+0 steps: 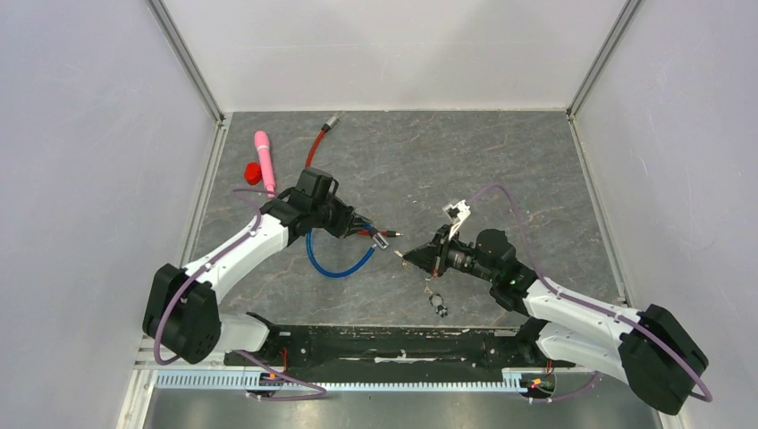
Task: Unlock with the key
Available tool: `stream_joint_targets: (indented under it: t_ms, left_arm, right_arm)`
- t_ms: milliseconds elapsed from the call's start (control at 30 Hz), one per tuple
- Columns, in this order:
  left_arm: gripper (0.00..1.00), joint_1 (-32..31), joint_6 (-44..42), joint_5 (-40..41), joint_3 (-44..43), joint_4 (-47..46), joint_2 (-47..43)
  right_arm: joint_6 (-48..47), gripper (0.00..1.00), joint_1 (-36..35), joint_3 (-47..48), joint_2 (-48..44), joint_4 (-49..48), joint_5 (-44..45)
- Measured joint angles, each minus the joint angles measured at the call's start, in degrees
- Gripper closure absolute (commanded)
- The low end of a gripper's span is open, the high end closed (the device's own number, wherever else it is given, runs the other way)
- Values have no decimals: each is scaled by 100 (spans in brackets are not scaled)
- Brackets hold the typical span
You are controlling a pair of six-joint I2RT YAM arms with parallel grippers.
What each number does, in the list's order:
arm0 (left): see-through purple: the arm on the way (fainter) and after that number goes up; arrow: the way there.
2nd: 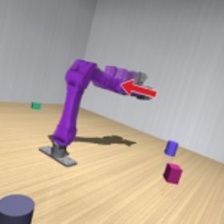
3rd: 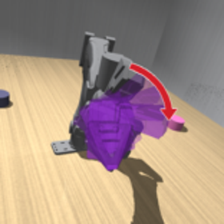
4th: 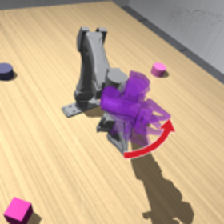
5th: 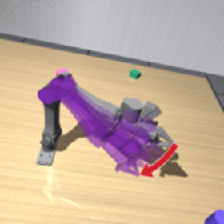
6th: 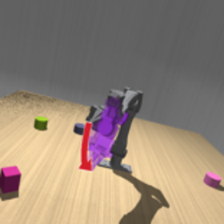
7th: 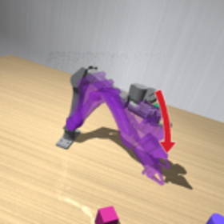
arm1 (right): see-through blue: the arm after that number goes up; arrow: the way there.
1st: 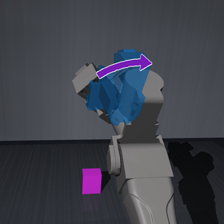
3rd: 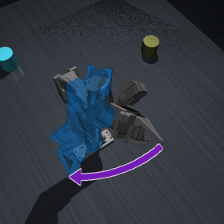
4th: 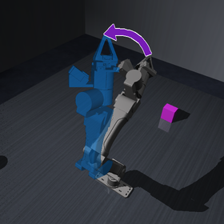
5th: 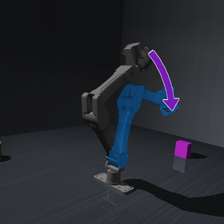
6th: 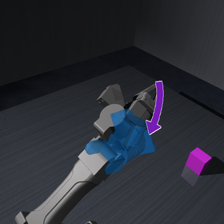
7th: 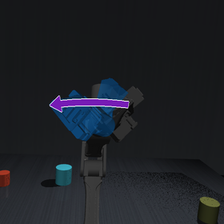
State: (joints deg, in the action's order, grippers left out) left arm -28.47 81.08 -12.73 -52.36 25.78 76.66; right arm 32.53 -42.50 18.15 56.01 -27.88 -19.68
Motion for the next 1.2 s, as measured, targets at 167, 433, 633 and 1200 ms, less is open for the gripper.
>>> stream_joint_targets:
  t_ms: [167,433,633,1200]
  left_arm:
    - [98,2,168,-72,26,-155,-175]
    - [98,0,352,-125,28,-291,-286]
    - [98,2,358,-131,79,-369,-295]
    - [98,11,439,-125,144,-444,-378]
  right_arm:
    - [153,100,-170,105,330,-356,50]
    - [221,100,-229,188,503,-560,260]
    - [240,100,-229,188,468,-535,533]
    - [243,100,-229,188,393,-457,713]
